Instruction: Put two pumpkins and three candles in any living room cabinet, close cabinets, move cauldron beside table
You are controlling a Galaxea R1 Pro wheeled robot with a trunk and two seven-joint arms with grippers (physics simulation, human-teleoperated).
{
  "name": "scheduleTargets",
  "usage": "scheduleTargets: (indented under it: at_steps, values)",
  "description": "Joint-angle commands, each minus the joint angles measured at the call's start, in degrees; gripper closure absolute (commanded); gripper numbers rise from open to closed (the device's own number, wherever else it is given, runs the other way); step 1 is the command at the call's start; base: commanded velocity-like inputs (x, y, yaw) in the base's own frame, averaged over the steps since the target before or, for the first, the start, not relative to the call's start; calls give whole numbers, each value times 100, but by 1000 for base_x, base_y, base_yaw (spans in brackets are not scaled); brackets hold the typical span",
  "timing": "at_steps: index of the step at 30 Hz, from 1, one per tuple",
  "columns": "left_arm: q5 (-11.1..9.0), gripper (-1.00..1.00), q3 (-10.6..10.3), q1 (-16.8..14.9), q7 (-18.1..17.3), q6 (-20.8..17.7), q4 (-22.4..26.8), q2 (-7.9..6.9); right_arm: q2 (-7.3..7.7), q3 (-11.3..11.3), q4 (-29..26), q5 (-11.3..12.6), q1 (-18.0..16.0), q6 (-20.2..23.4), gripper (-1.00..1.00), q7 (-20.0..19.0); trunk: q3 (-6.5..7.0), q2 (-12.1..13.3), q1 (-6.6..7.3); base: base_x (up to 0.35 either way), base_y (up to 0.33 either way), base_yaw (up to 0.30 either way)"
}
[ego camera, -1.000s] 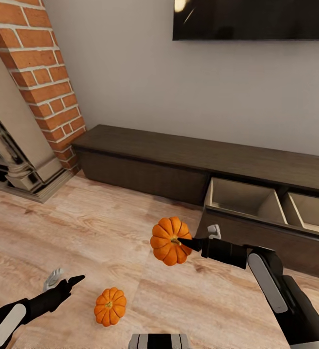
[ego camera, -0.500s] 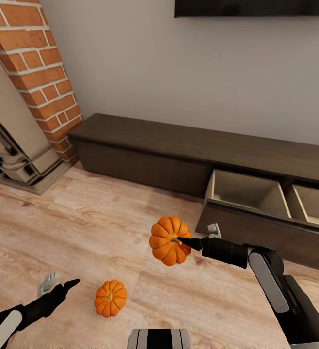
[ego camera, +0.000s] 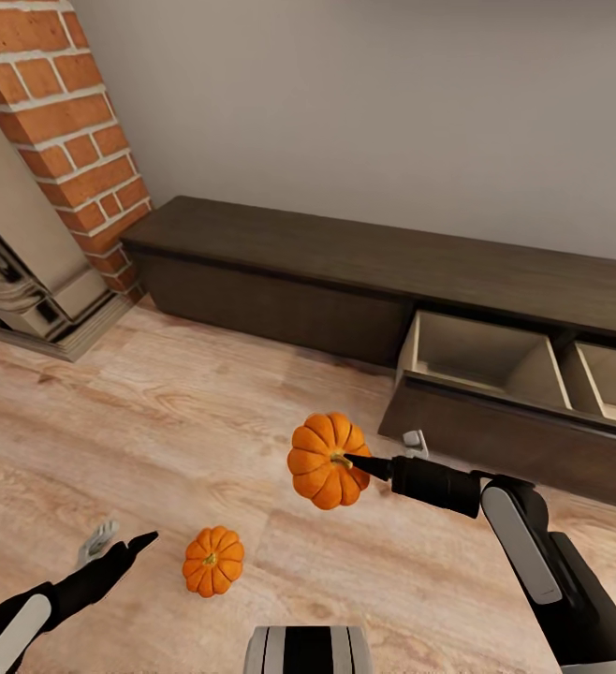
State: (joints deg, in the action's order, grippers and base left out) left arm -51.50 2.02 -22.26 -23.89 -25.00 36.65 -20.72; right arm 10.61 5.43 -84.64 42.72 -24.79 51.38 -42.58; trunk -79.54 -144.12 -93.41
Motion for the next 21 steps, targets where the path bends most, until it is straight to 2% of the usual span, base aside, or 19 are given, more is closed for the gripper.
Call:
scheduleTargets:
  at_steps: [1, 5, 9, 12, 21]
  values:
    - [-40, -100, 13, -3, -8, -20, 23, -10, 3, 2, -1, 38, -2, 30, 100, 4, -27, -3, -1, 0, 0, 0]
    - [-37, -100, -8, -3, -10, 36, 54, 16, 3, 2, 5, 57, 0, 30, 100, 4, -115, -8, -12, 0, 0, 0]
    - [-41, -100, -184, -4, -10, 46, 73, 23, 14, 2, 28, 67, 0, 30, 100, 5, -204, -14, -22, 0, 0, 0]
    - [-44, -100, -241, -6, -10, 48, 78, 32, 25, 2, 34, 91, 0, 36, 100, 6, -270, -18, -30, 0, 0, 0]
    - [-36, -100, -285, -3, -4, 55, 79, 44, 30, 2, 35, 96, 0, 77, 100, 4, -470, -30, -53, 0, 0, 0]
